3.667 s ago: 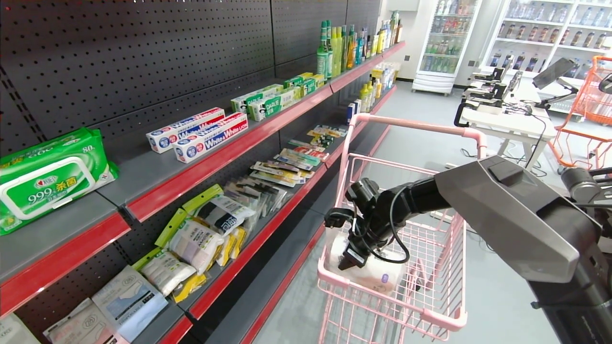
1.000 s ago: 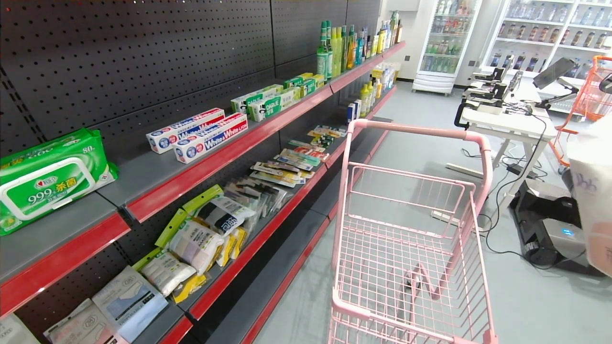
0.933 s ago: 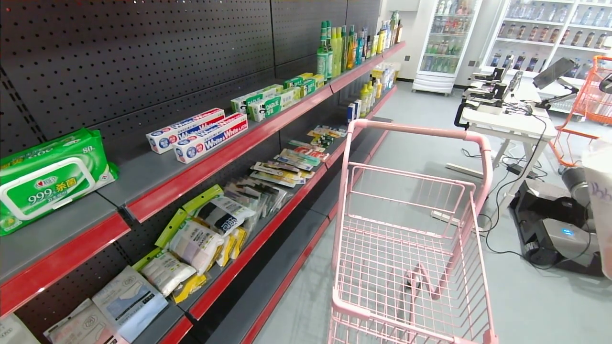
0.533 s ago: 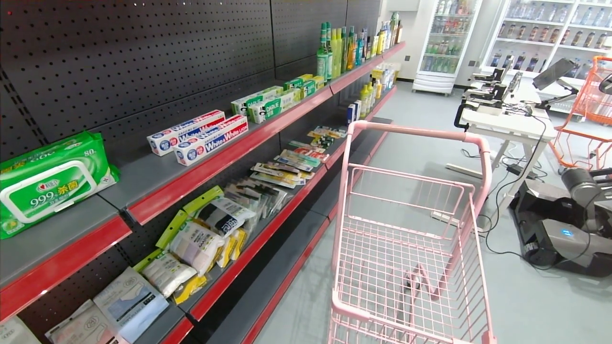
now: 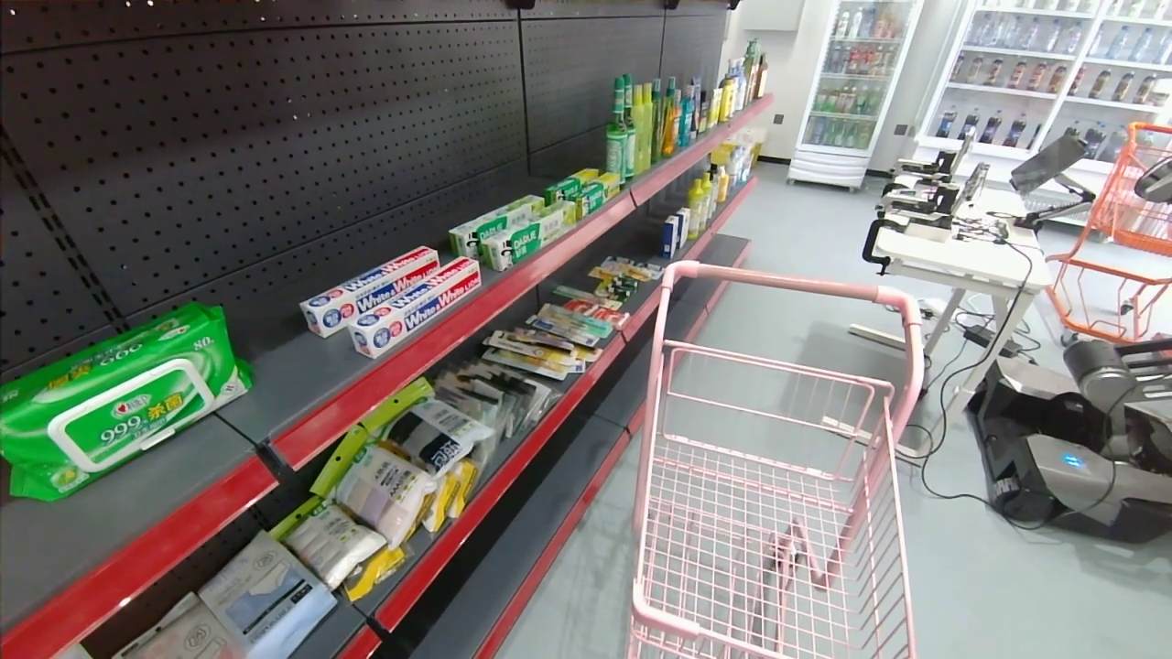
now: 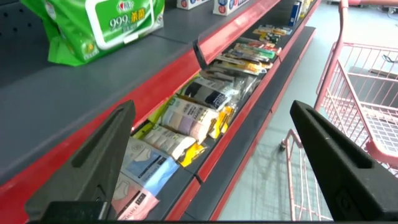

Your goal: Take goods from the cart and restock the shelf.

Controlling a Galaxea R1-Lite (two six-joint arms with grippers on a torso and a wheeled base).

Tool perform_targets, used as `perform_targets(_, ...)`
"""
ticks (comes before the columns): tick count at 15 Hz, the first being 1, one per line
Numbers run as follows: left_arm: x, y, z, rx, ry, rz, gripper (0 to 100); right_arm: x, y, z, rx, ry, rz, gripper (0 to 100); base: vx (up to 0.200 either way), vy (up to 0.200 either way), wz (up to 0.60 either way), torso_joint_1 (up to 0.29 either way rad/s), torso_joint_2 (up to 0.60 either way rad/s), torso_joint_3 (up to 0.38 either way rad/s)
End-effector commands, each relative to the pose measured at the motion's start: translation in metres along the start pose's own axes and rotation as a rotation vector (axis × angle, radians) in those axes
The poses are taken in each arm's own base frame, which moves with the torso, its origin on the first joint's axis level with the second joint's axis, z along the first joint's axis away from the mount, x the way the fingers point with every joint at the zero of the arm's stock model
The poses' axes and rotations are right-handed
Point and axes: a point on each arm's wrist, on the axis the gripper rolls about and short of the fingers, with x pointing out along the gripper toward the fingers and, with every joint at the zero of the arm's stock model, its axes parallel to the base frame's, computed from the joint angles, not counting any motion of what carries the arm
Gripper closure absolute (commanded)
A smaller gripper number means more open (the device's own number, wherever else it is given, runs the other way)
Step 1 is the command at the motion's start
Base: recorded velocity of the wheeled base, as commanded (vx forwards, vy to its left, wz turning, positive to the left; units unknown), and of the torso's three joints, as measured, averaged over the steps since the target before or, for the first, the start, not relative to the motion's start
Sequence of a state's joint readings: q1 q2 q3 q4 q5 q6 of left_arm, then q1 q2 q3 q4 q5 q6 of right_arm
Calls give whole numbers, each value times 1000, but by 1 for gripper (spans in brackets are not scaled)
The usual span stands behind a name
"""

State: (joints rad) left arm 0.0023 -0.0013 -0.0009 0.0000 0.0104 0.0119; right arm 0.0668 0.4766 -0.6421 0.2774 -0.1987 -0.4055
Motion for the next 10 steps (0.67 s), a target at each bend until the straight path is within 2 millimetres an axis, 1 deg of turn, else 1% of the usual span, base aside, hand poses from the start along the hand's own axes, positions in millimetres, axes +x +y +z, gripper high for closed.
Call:
perform_targets(1, 0, 0, 0, 0, 1, 1, 0, 7, 1, 2, -5, 25, 14, 100, 0, 0, 0, 178, -388, -203)
perform_targets(10, 0, 0, 0, -3, 2, 1, 0, 17, 2, 4, -13, 60, 32, 100, 0, 0, 0, 170, -360, -189)
